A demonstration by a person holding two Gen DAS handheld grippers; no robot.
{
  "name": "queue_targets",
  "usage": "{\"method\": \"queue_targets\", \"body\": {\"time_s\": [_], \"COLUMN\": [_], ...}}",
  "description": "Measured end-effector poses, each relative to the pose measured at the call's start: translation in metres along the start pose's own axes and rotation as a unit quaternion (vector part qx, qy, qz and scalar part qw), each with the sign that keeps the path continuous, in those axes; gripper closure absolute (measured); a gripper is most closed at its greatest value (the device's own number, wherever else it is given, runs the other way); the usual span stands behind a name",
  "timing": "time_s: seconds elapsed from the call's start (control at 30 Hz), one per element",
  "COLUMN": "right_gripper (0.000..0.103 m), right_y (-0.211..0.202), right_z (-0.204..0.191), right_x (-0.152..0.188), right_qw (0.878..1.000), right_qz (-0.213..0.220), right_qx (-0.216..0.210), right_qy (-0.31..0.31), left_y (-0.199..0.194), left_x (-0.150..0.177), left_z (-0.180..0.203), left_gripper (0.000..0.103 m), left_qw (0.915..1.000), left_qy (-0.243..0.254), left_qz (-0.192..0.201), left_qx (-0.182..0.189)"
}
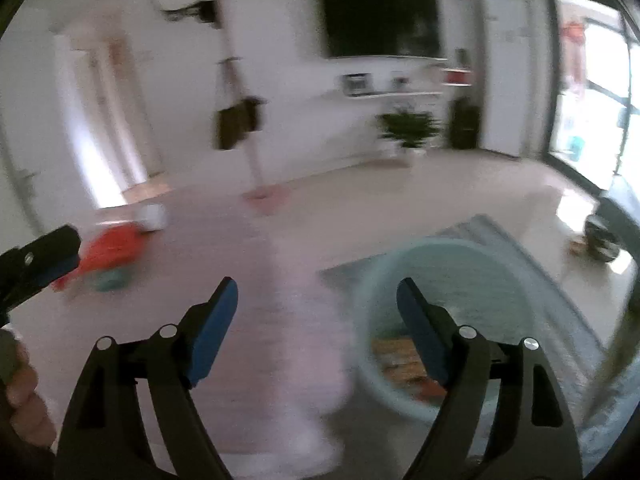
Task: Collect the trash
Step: 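Grasp the red-white paper cup with the left tool while the right tool grasps the red plastic bag, then carry the cup and red bag to the blue basket and open both tools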
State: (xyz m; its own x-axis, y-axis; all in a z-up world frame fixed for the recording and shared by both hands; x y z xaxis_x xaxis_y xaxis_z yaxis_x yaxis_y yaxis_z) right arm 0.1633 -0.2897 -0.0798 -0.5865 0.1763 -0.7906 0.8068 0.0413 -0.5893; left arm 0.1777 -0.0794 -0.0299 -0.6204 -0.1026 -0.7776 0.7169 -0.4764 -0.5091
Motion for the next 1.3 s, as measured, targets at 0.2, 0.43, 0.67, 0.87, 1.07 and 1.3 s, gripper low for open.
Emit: {"method": "queue_targets", "body": {"time_s": [0.2, 0.43, 0.67, 0.87, 1.07, 1.3], "right_gripper": [0.025, 0.020, 0.020, 0.020, 0.020, 0.046], "right_y": [0.007, 0.038, 0.090, 0.112, 0.143, 0.162], "right_z": [-0.105, -0.181, -0.235, -0.255, -0.265, -0.270], "right_x": [-0.003, -0.009, -0.022, -0.031, -0.011, -0.002], "right_qw": [0.994, 0.984, 0.977, 0.984, 0.980, 0.976], "right_qz": [-0.009, -0.058, -0.096, -0.033, -0.076, -0.108], "right_qx": [-0.074, -0.142, -0.153, -0.087, -0.106, -0.115], "right_qy": [-0.075, -0.094, -0.112, -0.153, -0.148, -0.149], "left_y": [-0.058, -0.059, -0.011, -0.005, -0.002, -0.018], "left_x": [-0.017, -0.019, -0.016, -0.010, -0.001, -0.008], "left_z": [-0.096, -0.181, -0.221, -0.234, -0.250, -0.248], "left_gripper": [0.019, 0.019, 0.021, 0.035, 0.079, 0.079], "left_qw": [0.9929, 0.9835, 0.9791, 0.9775, 0.9777, 0.9768], "left_qy": [-0.053, -0.092, -0.081, -0.081, -0.111, -0.098], "left_qz": [0.036, 0.004, -0.041, -0.036, -0.047, -0.004], "left_qx": [-0.101, -0.156, -0.182, -0.191, -0.172, -0.190]}}
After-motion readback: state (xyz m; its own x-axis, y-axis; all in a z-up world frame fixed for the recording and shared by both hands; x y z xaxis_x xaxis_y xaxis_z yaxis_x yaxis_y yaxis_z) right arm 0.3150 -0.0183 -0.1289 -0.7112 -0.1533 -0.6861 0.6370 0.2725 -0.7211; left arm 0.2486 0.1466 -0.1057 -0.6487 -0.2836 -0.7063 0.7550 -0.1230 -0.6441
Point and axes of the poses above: each gripper's, at about its wrist camera, not at the fingertips, and y roughly the way its jaws point, z to its right, x to its underside, the point moved 8 cm from there along y, roughly the way its jaws point, and after that the axes turned 1 degree about y, right-handed, at the moved point
